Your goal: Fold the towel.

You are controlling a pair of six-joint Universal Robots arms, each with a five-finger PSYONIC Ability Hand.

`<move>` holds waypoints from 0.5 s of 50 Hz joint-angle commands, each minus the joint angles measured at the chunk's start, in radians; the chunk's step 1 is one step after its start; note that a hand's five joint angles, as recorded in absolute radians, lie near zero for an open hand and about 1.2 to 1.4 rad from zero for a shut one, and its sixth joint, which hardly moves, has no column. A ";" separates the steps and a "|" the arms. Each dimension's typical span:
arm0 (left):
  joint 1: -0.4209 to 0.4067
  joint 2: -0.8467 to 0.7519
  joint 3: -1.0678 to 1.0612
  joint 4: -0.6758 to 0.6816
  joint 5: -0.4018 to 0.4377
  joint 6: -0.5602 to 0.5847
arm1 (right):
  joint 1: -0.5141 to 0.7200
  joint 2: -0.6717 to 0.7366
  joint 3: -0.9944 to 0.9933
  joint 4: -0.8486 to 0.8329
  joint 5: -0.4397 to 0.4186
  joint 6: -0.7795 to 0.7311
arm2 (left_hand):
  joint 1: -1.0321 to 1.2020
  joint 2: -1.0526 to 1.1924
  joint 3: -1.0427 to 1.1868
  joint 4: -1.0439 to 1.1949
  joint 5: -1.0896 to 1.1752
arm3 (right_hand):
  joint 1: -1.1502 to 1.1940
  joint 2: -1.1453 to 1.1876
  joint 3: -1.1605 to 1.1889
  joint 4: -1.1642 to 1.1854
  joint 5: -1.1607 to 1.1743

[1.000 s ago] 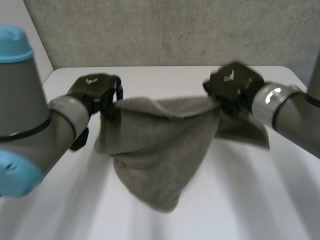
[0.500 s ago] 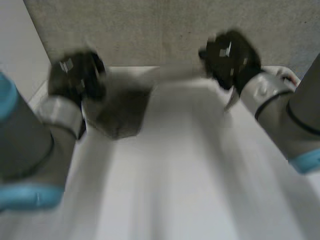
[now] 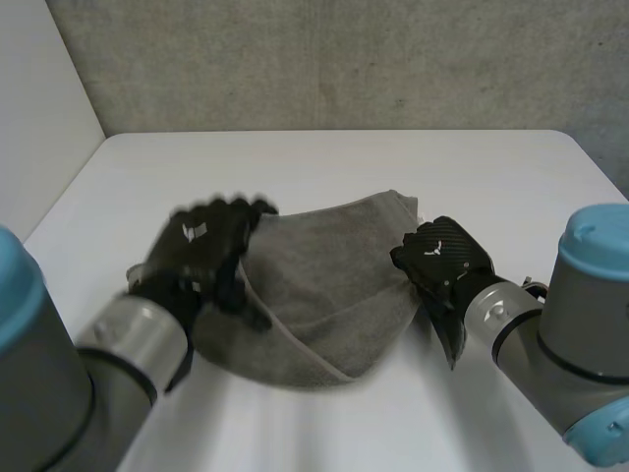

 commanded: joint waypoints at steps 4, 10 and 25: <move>0.125 -0.238 0.259 -0.030 0.002 0.338 | -0.001 0.056 0.064 -0.095 0.007 0.001 | -0.080 -0.083 -0.068 -0.088 -0.219 | 0.064 0.063 0.058 0.059 0.035; 0.164 -0.413 0.383 -0.087 0.016 0.569 | 0.000 0.072 0.064 -0.095 0.007 -0.004 | -0.074 -0.077 -0.062 -0.082 -0.213 | 0.064 0.063 0.058 0.059 0.035; 0.178 -0.608 0.548 -0.105 0.172 0.587 | 0.013 0.145 0.061 -0.097 0.010 -0.010 | -0.077 -0.080 -0.065 -0.085 -0.216 | 0.064 0.063 0.058 0.059 0.035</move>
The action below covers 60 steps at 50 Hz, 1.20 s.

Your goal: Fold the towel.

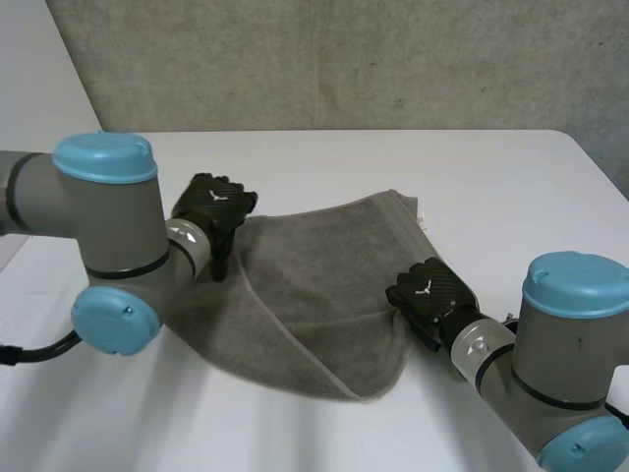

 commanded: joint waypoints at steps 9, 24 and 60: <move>-0.001 -0.168 0.130 -0.007 0.045 0.034 | -0.002 0.011 -0.002 -0.002 0.002 -0.002 | -0.054 -0.059 -0.041 -0.065 -0.195 | 0.063 0.063 0.058 0.059 0.035; -0.001 -0.190 0.161 -0.022 -0.134 0.178 | -0.006 0.030 -0.011 0.000 0.002 -0.002 | 0.099 0.094 0.112 0.088 -0.042 | 0.063 0.063 0.058 0.059 0.035; 0.060 0.546 -0.065 0.014 -0.139 -0.483 | -0.209 -0.452 -0.416 0.538 -0.050 0.126 | 1.032 1.027 1.045 1.021 0.891 | 0.063 0.063 0.058 0.059 0.035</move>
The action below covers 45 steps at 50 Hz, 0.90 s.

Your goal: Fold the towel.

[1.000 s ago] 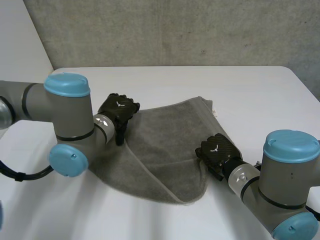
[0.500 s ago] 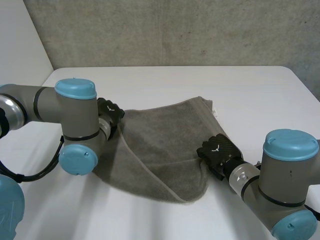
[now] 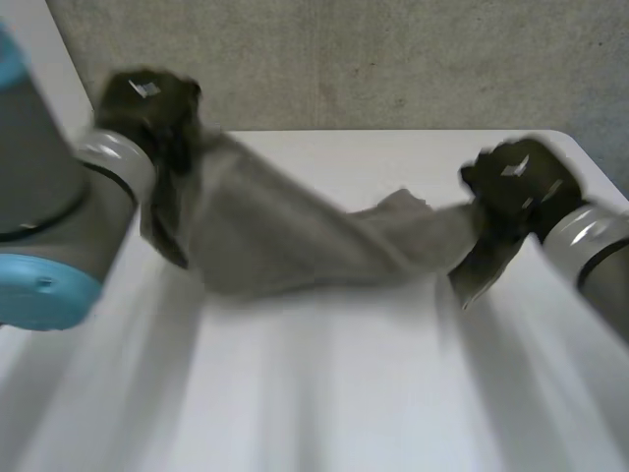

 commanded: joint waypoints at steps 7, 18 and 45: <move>0.087 0.327 -0.109 0.021 0.021 -0.319 | -0.087 -0.077 -0.433 0.475 -0.089 -0.039 | -0.051 -0.102 -0.146 -0.113 -0.247 | 0.063 0.063 0.058 0.058 0.035; 0.090 0.177 -0.281 0.086 0.066 -0.316 | 0.002 0.277 -0.442 0.578 0.011 -0.327 | -0.051 -0.102 -0.146 -0.113 -0.247 | 0.063 0.063 0.058 0.058 0.035; 0.209 0.005 -0.004 0.572 0.084 -0.535 | 0.099 0.190 -0.384 -0.387 0.006 -0.271 | -0.051 -0.102 -0.146 -0.113 -0.247 | 0.063 0.063 0.058 0.058 0.035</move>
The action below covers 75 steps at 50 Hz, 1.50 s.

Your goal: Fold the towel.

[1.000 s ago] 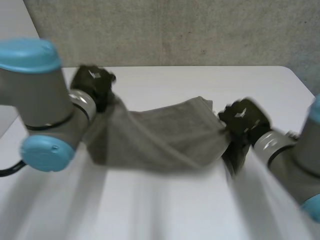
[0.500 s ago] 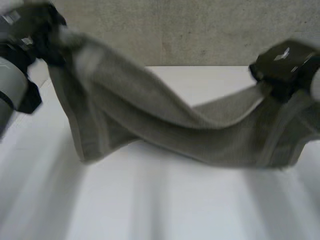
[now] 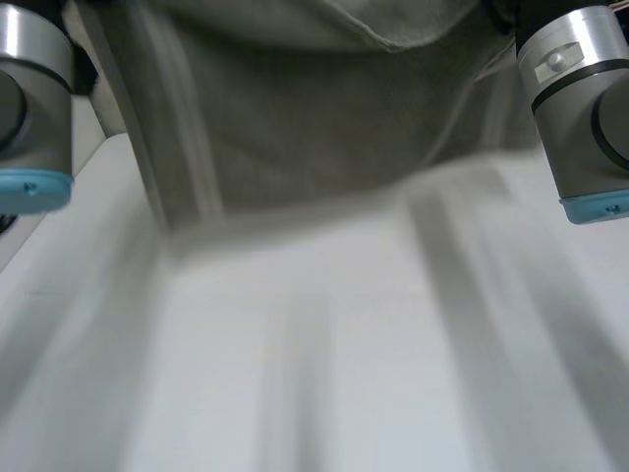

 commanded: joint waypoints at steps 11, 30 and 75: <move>0.081 0.045 -0.513 0.175 0.262 -0.076 | -0.028 0.001 0.260 0.392 -0.144 0.099 | -0.051 -0.109 -0.151 -0.113 -0.256 | 0.058 0.063 0.058 0.058 0.035; 0.190 0.014 -0.886 0.258 0.578 0.477 | -0.033 0.182 0.522 0.332 -0.148 0.102 | -0.051 -0.109 -0.151 -0.113 -0.256 | 0.058 0.063 0.058 0.058 0.035; 0.014 -0.047 -1.009 0.497 0.469 0.875 | -0.056 0.178 0.558 0.309 -0.067 0.287 | -0.051 -0.109 -0.151 -0.113 -0.256 | -0.322 -0.317 -0.322 -0.322 -0.346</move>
